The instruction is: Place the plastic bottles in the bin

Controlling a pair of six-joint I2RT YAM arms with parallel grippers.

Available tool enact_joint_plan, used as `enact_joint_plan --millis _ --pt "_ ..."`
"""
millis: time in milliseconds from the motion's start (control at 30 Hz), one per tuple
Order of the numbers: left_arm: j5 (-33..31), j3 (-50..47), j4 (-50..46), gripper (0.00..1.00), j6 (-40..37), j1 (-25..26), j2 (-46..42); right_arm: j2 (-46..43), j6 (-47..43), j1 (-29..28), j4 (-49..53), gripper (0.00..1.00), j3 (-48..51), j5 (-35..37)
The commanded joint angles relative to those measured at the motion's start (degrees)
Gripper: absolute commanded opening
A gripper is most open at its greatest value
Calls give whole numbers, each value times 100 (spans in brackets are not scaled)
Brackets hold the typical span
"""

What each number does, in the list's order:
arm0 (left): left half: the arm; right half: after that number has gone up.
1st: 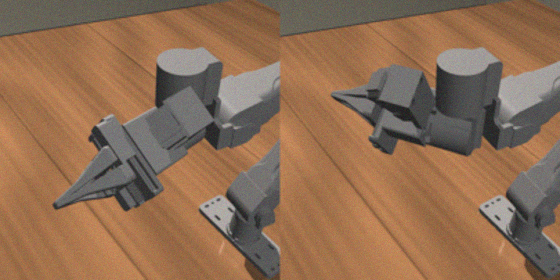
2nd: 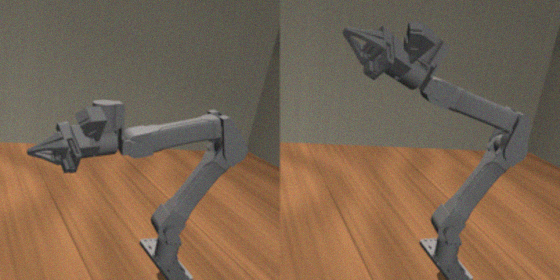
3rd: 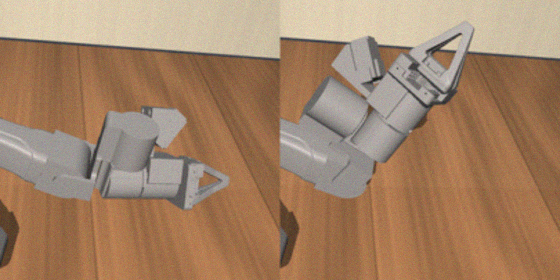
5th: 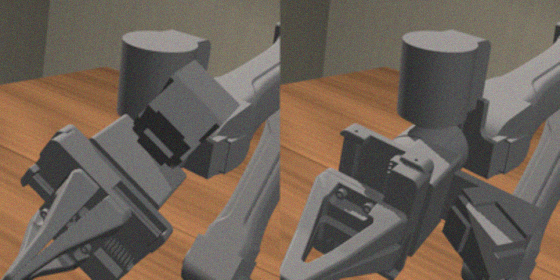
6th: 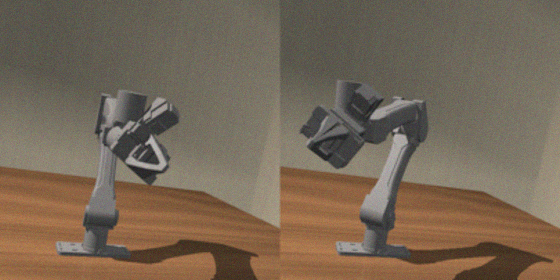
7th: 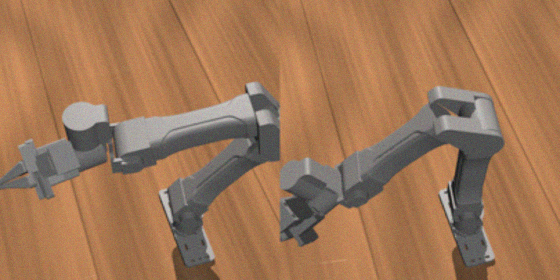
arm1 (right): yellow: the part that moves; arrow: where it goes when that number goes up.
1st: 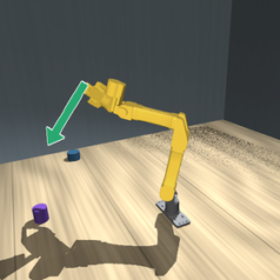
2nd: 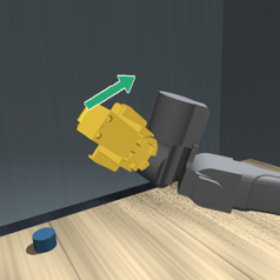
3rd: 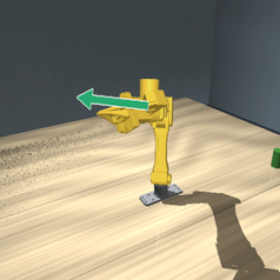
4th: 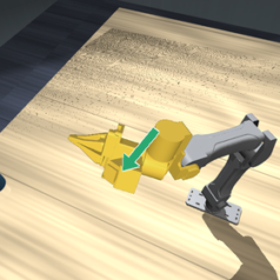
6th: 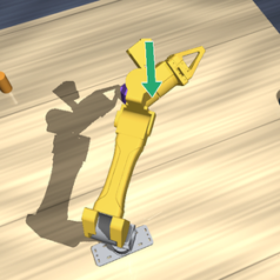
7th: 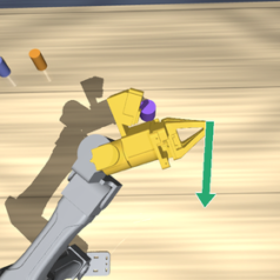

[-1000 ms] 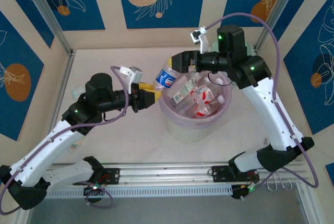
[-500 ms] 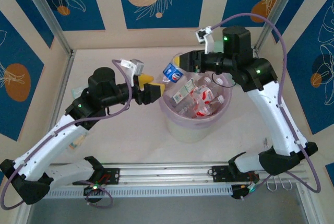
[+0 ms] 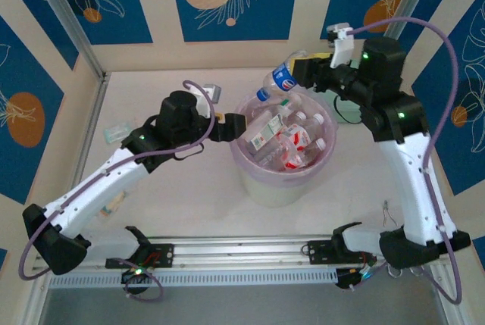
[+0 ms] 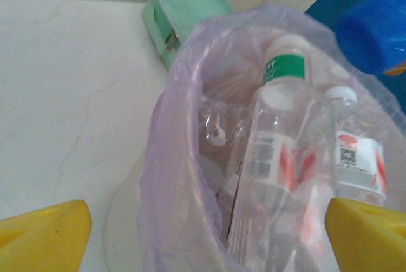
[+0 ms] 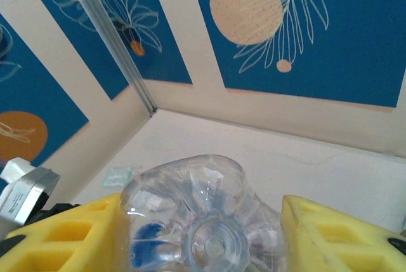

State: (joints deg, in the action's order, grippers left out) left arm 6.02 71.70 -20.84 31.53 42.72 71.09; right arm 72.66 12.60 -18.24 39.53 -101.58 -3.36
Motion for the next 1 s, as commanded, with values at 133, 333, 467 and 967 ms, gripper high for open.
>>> enact_joint_plan --millis 133,333,467,967 --pt "-154 -129 -148 95 143 132 178 450 -822 -343 306 11 -89 638" --pt "-213 -181 -144 94 174 136 262 499 -1146 -461 895 10 -95 1154" --pt "-232 -161 -184 94 194 138 351 348 -1034 -463 1100 9 85 1638" --pt "-145 -143 -74 93 253 133 470 -444 1592 109 729 22 2020 935"
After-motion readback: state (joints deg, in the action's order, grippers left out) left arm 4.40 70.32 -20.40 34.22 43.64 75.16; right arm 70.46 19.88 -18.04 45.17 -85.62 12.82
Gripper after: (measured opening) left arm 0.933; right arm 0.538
